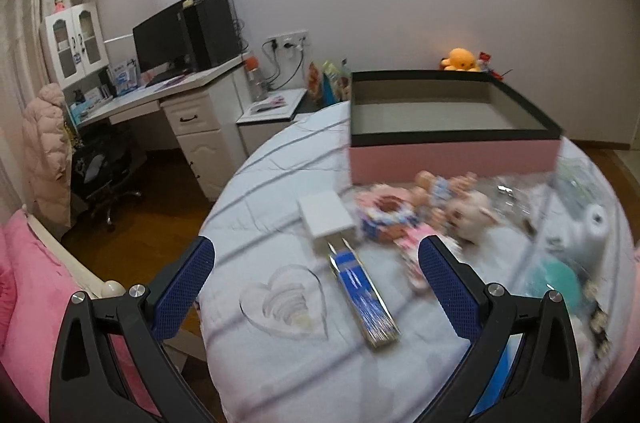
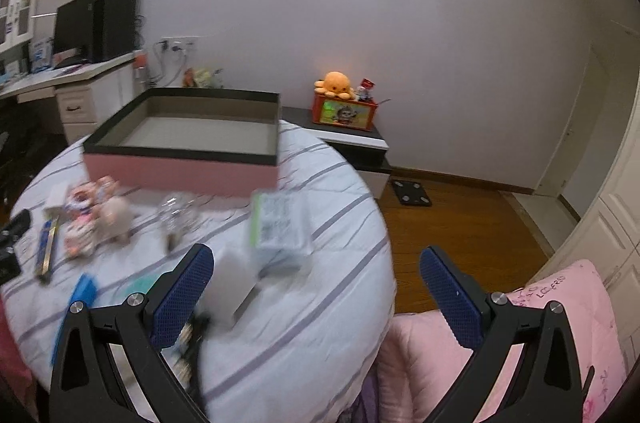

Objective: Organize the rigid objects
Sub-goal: 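Grasp the white charger with the left tool while the right tool grasps the clear plastic box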

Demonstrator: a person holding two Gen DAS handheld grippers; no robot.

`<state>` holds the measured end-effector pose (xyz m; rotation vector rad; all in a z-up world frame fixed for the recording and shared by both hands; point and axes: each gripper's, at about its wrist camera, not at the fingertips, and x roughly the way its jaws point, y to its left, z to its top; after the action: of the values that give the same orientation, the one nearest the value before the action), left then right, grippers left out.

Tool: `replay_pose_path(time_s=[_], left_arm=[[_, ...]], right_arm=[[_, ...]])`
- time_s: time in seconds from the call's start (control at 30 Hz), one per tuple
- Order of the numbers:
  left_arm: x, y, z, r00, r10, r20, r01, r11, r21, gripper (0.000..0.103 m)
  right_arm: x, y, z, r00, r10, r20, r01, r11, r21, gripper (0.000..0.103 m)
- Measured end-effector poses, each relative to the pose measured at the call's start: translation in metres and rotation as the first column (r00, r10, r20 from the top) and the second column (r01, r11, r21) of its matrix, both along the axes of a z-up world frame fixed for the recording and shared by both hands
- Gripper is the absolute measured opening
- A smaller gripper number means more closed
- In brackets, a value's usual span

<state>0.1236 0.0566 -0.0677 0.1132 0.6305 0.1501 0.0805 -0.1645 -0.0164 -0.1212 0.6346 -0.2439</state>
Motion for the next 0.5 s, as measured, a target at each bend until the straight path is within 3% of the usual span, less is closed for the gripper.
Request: replay_pose_path(time_s=[0.3,0.5], left_arm=[[0.067,0.023,-0.019,0.994,0.063,-0.092,-0.064,0.998,-0.005,0.103],[0.102,0.025,-0.043,0.982,0.077,-0.172,-0.073,0.997,0.030,0.103]], right_arm=[[0.067,-0.012,-0.018,0.996,-0.005,-0.088,0.001,0.999,-0.047,0.103],[0.104,-0.018,-0.037,0.985,0.015,-0.174,-0.023,0.999,-0.044,0.103]])
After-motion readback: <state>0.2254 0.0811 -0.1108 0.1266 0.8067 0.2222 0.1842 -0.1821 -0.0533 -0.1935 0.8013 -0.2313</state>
